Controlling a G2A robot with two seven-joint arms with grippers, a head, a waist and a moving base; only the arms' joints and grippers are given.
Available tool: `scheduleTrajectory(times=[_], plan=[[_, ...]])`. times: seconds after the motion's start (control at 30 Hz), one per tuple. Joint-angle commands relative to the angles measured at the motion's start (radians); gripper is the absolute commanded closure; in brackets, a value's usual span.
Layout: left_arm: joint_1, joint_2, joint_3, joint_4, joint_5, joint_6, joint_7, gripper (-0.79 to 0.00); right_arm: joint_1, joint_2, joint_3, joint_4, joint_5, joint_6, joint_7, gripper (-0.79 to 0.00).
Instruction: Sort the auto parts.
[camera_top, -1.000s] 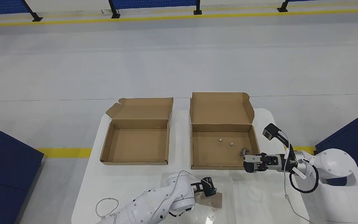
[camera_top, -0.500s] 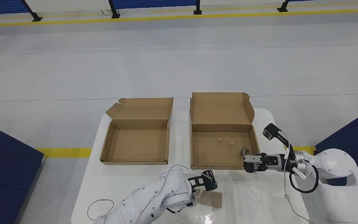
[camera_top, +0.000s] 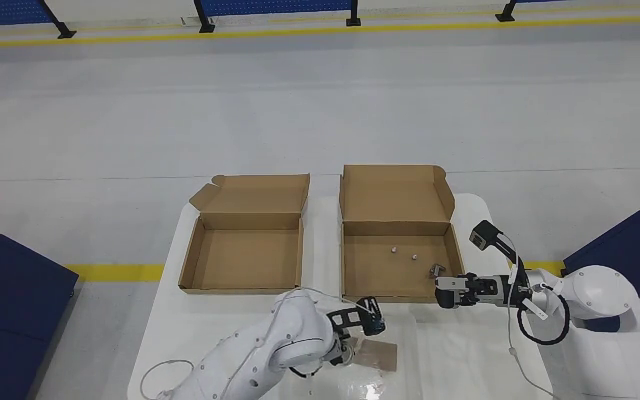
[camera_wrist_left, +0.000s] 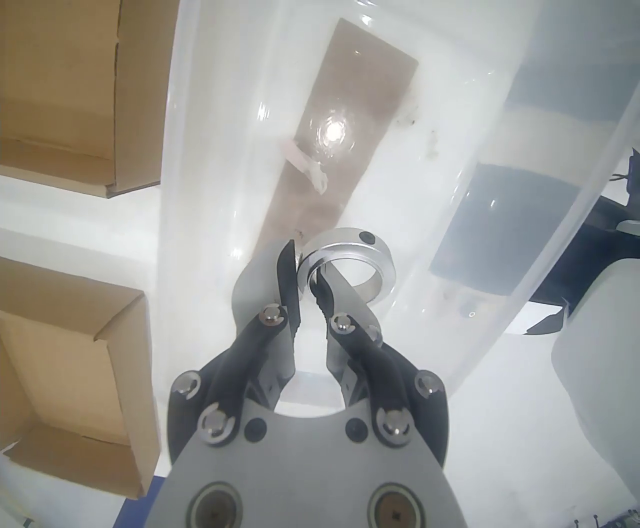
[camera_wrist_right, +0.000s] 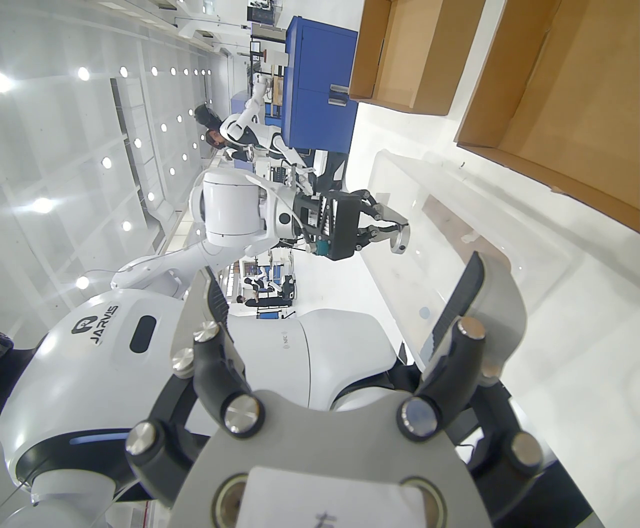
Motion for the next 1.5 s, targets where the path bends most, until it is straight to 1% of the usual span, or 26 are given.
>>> scheduleTrajectory(times=[0.0, 0.13, 0.23, 0.3, 0.4, 0.63, 0.7, 0.77, 0.87, 0.93, 0.97, 1.1, 1.17, 1.2, 1.47], plan=[[0.012, 0.011, -0.055, -0.005, -0.042, -0.015, 0.070, 0.000, 0.000, 0.000, 0.000, 0.000, 0.000, 0.000, 0.000, -0.785], [0.057, 0.044, -0.195, -0.052, -0.146, -0.093, 0.145, 0.000, 0.000, 0.000, 0.000, 0.000, 0.000, 0.000, 0.000, -0.785], [0.110, 0.070, -0.303, -0.079, -0.213, -0.169, 0.220, 0.000, 0.000, 0.000, 0.000, 0.000, 0.000, 0.000, 0.000, -0.785], [0.148, 0.083, -0.355, -0.089, -0.251, -0.219, 0.271, 0.000, 0.000, 0.000, 0.000, 0.000, 0.000, 0.000, 0.000, -0.785], [0.187, 0.096, -0.417, -0.080, -0.318, -0.355, 0.406, 0.000, 0.000, 0.000, 0.000, 0.000, 0.000, 0.000, 0.000, -0.785], [0.187, 0.096, -0.417, -0.080, -0.318, -0.355, 0.406, 0.000, 0.000, 0.000, 0.000, 0.000, 0.000, 0.000, 0.000, -0.785], [0.203, 0.095, -0.419, -0.067, -0.382, -0.359, 0.477, 0.000, 0.000, 0.000, 0.000, 0.000, 0.000, 0.000, 0.000, -0.785], [0.203, 0.098, -0.439, -0.039, -0.422, -0.412, 0.543, 0.000, 0.000, 0.000, 0.000, 0.000, 0.000, 0.000, 0.000, -0.785], [0.215, 0.102, -0.459, 0.006, -0.501, -0.537, 0.649, 0.000, 0.000, 0.000, 0.000, 0.000, 0.000, 0.000, 0.000, -0.785], [0.214, 0.106, -0.469, 0.033, -0.517, -0.612, 0.685, 0.000, 0.000, 0.000, 0.000, 0.000, 0.000, 0.000, 0.000, -0.785], [0.216, 0.107, -0.472, 0.044, -0.535, -0.634, 0.718, 0.000, 0.000, 0.000, 0.000, 0.000, 0.000, 0.000, 0.000, -0.785], [0.209, 0.115, -0.456, 0.047, -0.563, -0.634, 0.816, 0.000, 0.000, 0.000, 0.000, 0.000, 0.000, 0.000, 0.000, -0.785], [0.198, 0.122, -0.425, 0.039, -0.586, -0.634, 0.853, 0.000, 0.000, 0.000, 0.000, 0.000, 0.000, 0.000, 0.000, -0.785], [0.188, 0.128, -0.418, 0.049, -0.577, -0.634, 0.854, 0.000, 0.000, 0.000, 0.000, 0.000, 0.000, 0.000, 0.000, -0.785], [0.188, 0.128, -0.418, 0.049, -0.577, -0.634, 0.854, 0.000, 0.000, 0.000, 0.000, 0.000, 0.000, 0.000, 0.000, -0.785]])
